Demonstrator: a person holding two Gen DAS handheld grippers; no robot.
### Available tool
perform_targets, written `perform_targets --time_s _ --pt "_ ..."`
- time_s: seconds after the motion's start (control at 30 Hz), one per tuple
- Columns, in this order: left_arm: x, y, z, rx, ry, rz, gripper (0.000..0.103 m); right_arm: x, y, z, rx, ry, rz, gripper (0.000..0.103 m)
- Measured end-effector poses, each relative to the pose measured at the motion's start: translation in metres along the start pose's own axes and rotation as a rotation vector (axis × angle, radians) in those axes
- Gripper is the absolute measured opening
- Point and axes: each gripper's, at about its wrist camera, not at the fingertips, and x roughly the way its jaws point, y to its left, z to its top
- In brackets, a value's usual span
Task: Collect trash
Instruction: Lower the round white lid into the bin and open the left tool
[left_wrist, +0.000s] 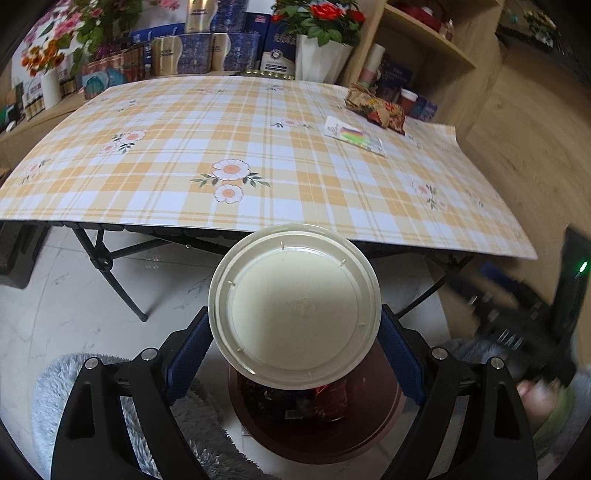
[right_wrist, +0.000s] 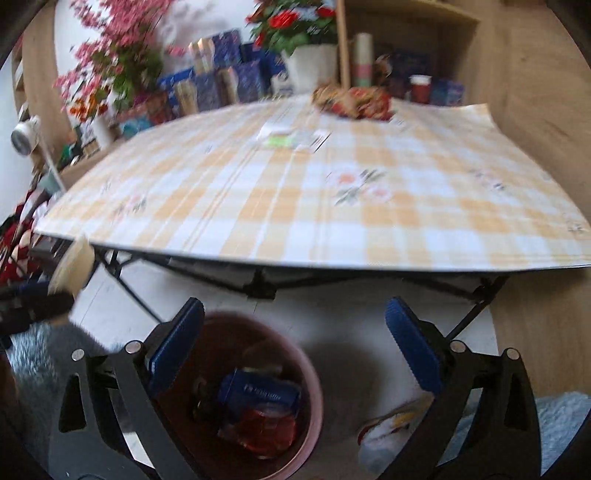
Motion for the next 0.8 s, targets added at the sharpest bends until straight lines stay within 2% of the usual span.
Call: perform_targets --time_s 0.23,0.37,0.6,0.8 --pt "0.017 -0.017 -0.007 0.094 0.073 0.043 0.085 -0.027 -0.029 0.012 0.071 -0.099 -0.055 0.097" --pt "0.04 -0.029 -0.015 0.166 0.166 0.057 0.085 -0.04 -0.052 0.012 0.126 -0.14 -0.094 0.097" --pt "0.074 -0.051 -0.03 0.297 0.303 0.07 0.085 -0.03 -0.087 0.007 0.252 -0.111 -0.143 0.097" --pt "0.088 -0.056 -0.039 0.329 0.365 0.096 0.086 -0.029 -0.091 0.006 0.266 -0.119 -0.161 0.097"
